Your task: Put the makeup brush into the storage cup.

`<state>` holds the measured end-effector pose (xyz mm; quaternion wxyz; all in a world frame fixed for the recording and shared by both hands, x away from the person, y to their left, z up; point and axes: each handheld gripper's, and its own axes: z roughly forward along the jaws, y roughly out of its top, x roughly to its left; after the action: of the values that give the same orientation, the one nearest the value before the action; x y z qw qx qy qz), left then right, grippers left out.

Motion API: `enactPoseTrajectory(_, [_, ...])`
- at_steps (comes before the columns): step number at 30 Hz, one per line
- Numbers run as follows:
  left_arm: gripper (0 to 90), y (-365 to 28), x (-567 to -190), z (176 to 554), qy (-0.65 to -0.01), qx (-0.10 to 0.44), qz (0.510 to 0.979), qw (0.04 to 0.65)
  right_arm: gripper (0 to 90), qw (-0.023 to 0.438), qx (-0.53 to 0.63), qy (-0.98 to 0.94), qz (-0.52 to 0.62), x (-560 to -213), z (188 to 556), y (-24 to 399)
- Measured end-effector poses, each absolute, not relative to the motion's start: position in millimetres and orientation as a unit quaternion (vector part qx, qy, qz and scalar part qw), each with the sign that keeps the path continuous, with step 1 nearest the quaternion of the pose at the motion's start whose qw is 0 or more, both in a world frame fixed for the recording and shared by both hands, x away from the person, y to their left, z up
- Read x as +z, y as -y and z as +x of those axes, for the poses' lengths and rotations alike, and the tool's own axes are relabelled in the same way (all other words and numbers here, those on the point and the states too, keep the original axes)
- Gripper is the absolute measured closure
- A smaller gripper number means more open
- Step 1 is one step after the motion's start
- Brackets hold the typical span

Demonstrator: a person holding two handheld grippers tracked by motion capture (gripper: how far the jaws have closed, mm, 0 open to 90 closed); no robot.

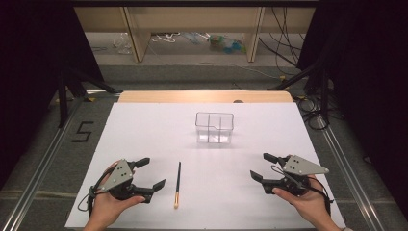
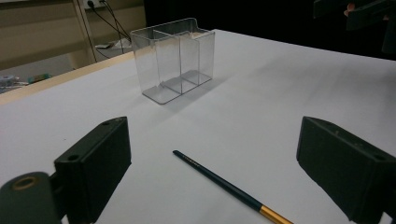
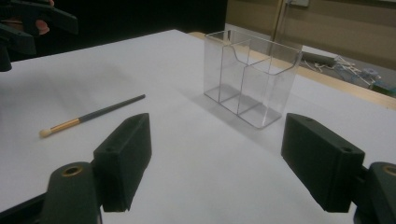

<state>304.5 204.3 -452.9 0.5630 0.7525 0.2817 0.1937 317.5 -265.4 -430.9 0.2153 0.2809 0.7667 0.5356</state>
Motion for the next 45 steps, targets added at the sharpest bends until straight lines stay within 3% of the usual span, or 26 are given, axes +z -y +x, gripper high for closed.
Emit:
enactPoseTrajectory(10, [15.4, -201.6, -450.8, 304.6, -0.278, 0.196, 0.759, 0.555, 26.3, 0.213, 0.531, -0.771, 0.280, -430.0, 315.7, 264.7])
enactPoseTrajectory(19, [17.1, -175.1, -438.5, 310.6, -0.274, 0.212, 0.801, 0.487, 26.2, 0.213, 0.530, -0.770, 0.283, -431.2, 317.0, 264.3])
enactPoseTrajectory(29, [19.0, -153.8, -442.3, 328.8, -0.316, 0.167, 0.854, 0.379, 26.3, 0.212, 0.523, -0.774, 0.287, -431.4, 317.0, 264.9])
enactPoseTrajectory(34, [19.5, -143.5, -442.1, 334.5, -0.305, 0.163, 0.869, 0.354, 26.3, 0.211, 0.515, -0.778, 0.291, -430.9, 316.7, 266.0])
enactPoseTrajectory(39, [19.7, -131.5, -445.1, 338.1, -0.335, 0.141, 0.869, 0.336, 26.3, 0.208, 0.514, -0.779, 0.292, -431.2, 316.5, 265.7])
enactPoseTrajectory(45, [20.9, -123.3, -447.8, 345.9, -0.340, 0.111, 0.892, 0.277, 26.3, 0.209, 0.521, -0.775, 0.291, -432.8, 317.9, 264.4])
